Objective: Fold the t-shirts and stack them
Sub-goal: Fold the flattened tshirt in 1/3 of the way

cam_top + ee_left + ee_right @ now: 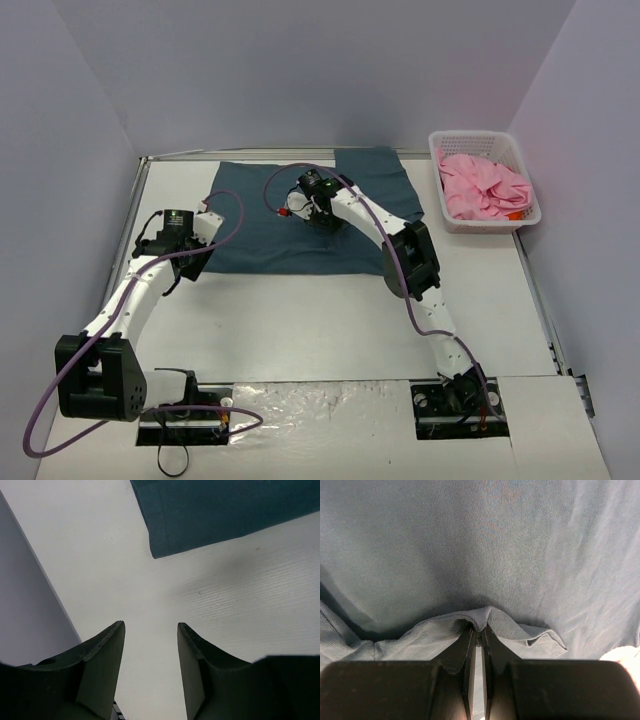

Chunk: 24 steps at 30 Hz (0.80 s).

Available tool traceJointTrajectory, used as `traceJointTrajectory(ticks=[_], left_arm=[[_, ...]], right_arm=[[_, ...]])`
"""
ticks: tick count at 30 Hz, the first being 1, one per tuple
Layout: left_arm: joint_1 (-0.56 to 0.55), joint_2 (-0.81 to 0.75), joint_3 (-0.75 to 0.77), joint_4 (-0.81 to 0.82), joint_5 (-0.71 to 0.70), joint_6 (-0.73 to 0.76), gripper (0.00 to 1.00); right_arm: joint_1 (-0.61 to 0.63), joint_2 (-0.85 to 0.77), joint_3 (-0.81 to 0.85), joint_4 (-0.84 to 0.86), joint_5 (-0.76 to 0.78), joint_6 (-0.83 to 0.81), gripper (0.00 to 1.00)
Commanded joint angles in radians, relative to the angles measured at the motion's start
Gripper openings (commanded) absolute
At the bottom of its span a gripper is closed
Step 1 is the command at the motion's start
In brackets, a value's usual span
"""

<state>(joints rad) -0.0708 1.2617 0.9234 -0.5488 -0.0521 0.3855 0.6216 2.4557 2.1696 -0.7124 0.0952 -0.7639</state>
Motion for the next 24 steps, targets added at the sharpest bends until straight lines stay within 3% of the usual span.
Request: traceJointTrajectory(ticks=[1,14,22,24], left_arm=[[0.008,-0.004,0.009,-0.007,-0.008,0.0,0.45],[0.008,-0.004,0.008,-0.008,-0.008,0.0,0.45],[0.006,-0.001,0.008,-0.01,-0.008,0.001,0.45],[0.006,-0.001,0.008,-0.01,-0.006,0.001,0.45]], right_arm=[[0.009,0.017,0.038,-0.015,0.028,-0.011,0.0],[0.01,0.022,0.036,0.022,0.028,-0.014,0.0],[0.012,0.022,0.033,0.056,0.023,-0.006,0.13],[0.012,0.02,0.033,0.067,0.021,-0.003,0.22]])
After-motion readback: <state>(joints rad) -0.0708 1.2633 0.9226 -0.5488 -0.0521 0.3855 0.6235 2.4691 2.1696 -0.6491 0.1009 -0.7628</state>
